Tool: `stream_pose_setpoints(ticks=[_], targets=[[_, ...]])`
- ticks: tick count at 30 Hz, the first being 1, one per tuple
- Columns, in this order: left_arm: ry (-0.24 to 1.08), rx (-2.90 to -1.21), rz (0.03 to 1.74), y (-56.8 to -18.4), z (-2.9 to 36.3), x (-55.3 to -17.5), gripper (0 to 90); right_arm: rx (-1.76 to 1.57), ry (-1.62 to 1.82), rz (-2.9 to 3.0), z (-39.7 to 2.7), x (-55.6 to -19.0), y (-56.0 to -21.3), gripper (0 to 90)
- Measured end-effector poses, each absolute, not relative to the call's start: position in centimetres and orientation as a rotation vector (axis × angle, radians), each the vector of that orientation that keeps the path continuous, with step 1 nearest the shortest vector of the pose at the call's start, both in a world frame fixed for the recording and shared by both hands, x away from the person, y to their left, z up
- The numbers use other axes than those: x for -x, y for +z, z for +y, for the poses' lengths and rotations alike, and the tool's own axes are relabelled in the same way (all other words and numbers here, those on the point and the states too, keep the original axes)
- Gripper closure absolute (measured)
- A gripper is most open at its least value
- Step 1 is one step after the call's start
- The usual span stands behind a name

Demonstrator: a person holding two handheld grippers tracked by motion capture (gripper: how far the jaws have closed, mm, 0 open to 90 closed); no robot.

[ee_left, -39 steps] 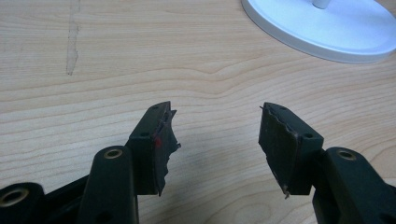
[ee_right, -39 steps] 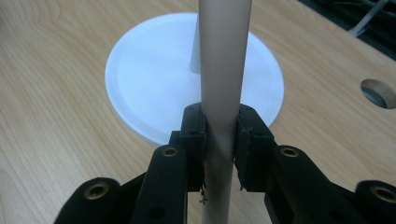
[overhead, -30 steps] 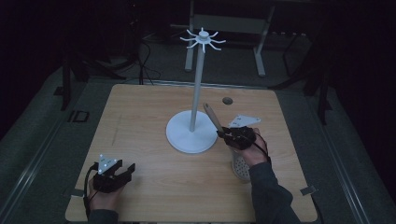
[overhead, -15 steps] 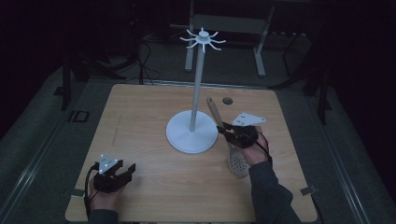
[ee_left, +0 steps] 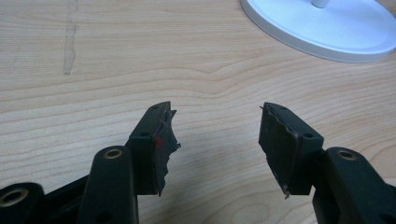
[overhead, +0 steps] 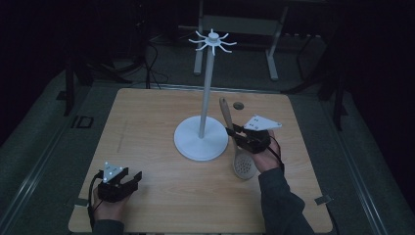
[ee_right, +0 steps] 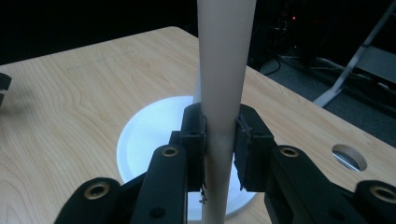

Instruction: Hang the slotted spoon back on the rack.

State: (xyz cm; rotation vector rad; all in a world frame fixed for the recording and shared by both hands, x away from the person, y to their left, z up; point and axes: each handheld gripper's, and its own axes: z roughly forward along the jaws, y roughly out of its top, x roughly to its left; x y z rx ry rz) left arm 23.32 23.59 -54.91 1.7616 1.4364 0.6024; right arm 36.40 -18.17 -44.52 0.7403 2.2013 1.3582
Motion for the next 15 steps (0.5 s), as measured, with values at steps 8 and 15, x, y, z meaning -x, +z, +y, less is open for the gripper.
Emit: stream_pose_setpoints(ticks=[8,15], targets=[[0.604,-1.758,1.438,-54.89,23.63,-23.3,44.7,-0.734,1.384,2.173,-17.84,-36.19,-44.09,75.1],[0.606,-1.756,1.436,-54.88,23.68,-23.29,44.7,-0.728,1.397,2.153,-17.57,-36.05,-43.58,75.1]])
